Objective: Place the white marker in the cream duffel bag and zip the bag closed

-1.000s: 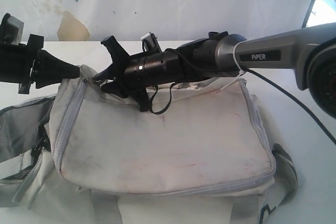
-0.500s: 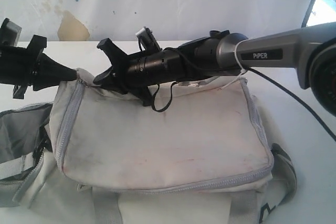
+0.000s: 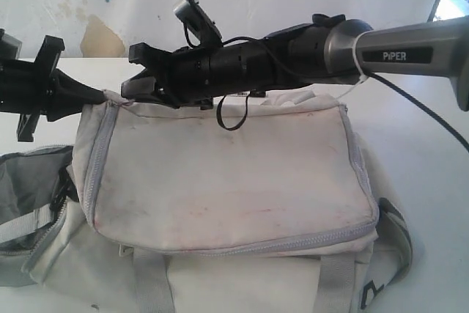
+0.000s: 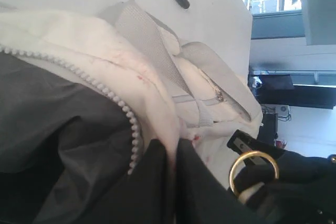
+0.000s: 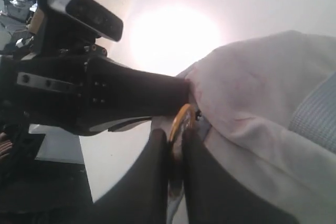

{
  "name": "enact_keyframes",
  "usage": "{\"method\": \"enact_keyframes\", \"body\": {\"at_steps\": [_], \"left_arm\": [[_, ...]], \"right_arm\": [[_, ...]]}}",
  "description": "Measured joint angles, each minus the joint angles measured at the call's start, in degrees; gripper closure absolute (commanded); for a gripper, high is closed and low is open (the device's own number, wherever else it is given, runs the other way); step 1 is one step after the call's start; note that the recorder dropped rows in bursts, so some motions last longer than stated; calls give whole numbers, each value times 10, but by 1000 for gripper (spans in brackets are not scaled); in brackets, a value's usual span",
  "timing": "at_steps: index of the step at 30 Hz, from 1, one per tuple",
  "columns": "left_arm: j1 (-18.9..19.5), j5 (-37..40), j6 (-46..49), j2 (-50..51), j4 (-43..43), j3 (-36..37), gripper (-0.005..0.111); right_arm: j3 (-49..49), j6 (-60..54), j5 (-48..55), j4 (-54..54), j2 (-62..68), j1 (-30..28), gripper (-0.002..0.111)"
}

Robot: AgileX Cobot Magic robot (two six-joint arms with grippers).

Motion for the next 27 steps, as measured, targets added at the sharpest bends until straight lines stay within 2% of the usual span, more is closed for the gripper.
{"method": "enact_keyframes", "body": {"at_steps": [4, 9, 18, 27], "left_arm": [[0, 7, -17, 0, -2, 0, 107], [0, 9, -44, 0, -14, 0, 107], [0, -6, -112, 0, -22, 0, 107], [-1, -7, -120, 0, -33, 0, 107]], "right_arm": [[0, -5, 23, -5, -1, -3, 108], [0, -2, 104, -50, -1, -3, 108], [0, 40, 143, -149, -27, -1, 108], [0, 58, 155, -234, -53, 54, 108]]}}
